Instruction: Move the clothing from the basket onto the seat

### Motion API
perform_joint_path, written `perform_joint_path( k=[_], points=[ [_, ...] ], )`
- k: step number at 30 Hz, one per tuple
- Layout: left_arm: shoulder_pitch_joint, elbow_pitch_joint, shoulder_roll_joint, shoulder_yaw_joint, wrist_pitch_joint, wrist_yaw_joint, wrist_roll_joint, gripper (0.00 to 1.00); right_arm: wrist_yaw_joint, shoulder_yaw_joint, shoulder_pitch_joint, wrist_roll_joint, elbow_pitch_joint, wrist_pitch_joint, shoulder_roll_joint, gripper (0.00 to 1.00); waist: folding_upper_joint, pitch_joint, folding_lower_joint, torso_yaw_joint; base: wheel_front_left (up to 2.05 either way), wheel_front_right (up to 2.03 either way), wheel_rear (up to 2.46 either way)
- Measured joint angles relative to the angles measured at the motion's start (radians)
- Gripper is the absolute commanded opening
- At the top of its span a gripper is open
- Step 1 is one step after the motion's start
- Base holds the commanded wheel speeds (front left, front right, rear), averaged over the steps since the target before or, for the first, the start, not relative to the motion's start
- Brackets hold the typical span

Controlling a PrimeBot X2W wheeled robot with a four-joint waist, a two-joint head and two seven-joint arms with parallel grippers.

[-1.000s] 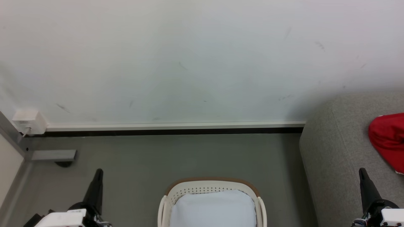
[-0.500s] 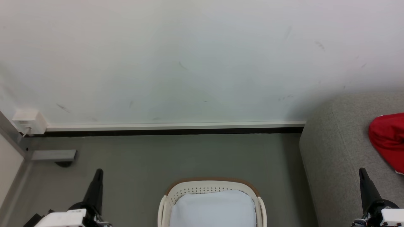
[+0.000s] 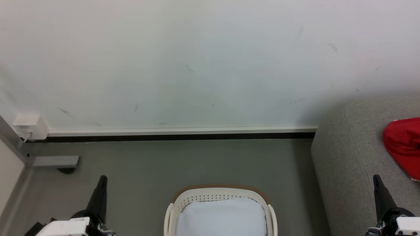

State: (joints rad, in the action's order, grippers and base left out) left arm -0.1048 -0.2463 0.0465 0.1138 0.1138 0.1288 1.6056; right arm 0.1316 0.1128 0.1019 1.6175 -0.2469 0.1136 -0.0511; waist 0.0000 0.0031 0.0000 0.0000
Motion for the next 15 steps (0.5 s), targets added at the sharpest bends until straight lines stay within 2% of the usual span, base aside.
perform_joint_path(
  k=[15],
  points=[
    [0.000, 0.000, 0.000, 0.000, 0.000, 0.000, 0.000, 0.00, 0.000, 0.000, 0.000, 0.000, 0.000, 0.001, 0.000, 0.00, 0.0000, 0.000, 0.0000, 0.000, 0.00, 0.00, 0.00]
  ],
)
